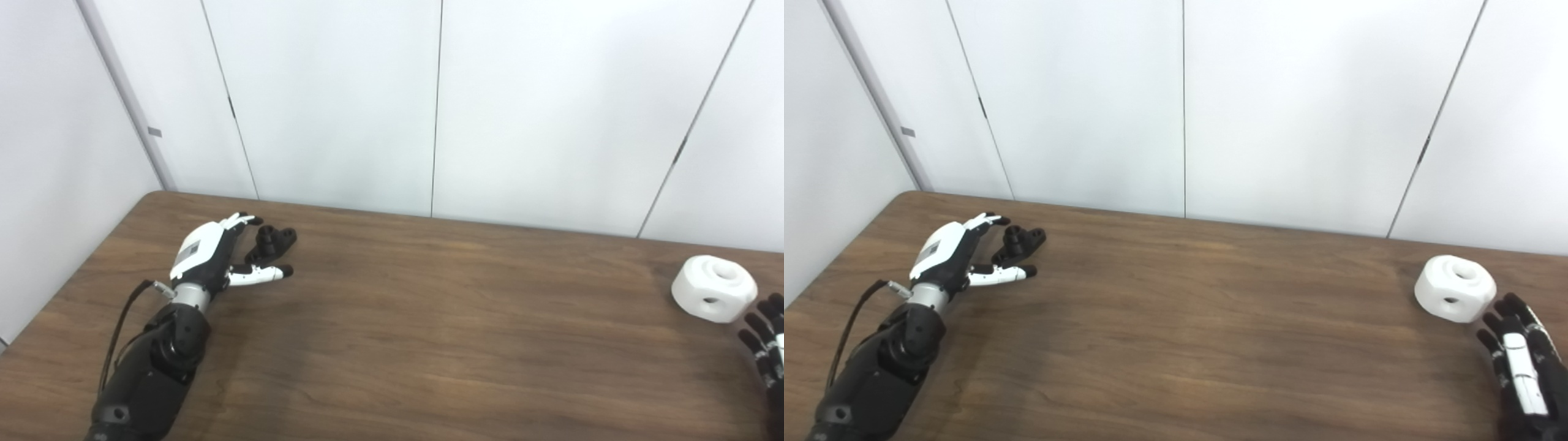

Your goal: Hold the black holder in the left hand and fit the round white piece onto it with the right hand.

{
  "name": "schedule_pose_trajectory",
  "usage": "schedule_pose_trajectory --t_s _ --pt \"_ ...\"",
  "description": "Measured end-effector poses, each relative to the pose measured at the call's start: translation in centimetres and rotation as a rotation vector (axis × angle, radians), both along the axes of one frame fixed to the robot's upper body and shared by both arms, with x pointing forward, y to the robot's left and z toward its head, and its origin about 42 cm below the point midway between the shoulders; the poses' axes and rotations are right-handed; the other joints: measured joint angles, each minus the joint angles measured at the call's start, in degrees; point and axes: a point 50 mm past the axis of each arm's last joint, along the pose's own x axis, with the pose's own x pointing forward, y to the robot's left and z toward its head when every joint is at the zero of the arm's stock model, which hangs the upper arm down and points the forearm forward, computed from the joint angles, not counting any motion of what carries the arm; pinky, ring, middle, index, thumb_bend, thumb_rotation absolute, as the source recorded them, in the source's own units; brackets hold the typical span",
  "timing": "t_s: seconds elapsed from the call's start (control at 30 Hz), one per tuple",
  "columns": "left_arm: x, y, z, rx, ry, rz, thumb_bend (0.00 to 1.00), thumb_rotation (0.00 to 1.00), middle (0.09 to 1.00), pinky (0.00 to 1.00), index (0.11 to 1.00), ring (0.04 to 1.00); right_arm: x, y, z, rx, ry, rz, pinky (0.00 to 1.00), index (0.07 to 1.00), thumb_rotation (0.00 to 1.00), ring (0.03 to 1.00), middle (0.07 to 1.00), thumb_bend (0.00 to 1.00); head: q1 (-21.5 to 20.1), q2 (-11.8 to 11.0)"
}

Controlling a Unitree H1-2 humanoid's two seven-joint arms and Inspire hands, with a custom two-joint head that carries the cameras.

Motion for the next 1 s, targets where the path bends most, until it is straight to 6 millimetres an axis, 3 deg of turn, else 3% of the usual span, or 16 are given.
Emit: schedule_pose_trajectory --t_s 0.37,0.63,1.0 --pt "0.1 -0.2 0.2 0.010 -0.089 -0.043 1.00 0.18 0.815 0.80 0.652 0.866 -0.2 0.3 1.1 -0.008 -0.024 -0.002 0.82 0.850 0.58 0.865 0.882 0.39 0.17 0.97" --pt "0.1 -0.3 0.3 0.005 -0.120 -0.057 1.00 0.17 0.789 0.78 0.682 0.833 -0.8 0.6 2.6 -0.002 -0.064 -0.003 0.82 0.827 0.56 0.861 0.875 0.40 0.35 1.41" --pt "0.0 -0.2 0.4 -0.013 -0.129 -0.064 1.00 0.17 0.801 0.78 0.698 0.842 -0.8 1.1 2.8 0.004 -0.062 0.006 0.86 0.842 0.56 0.877 0.890 0.40 0.88 1.23"
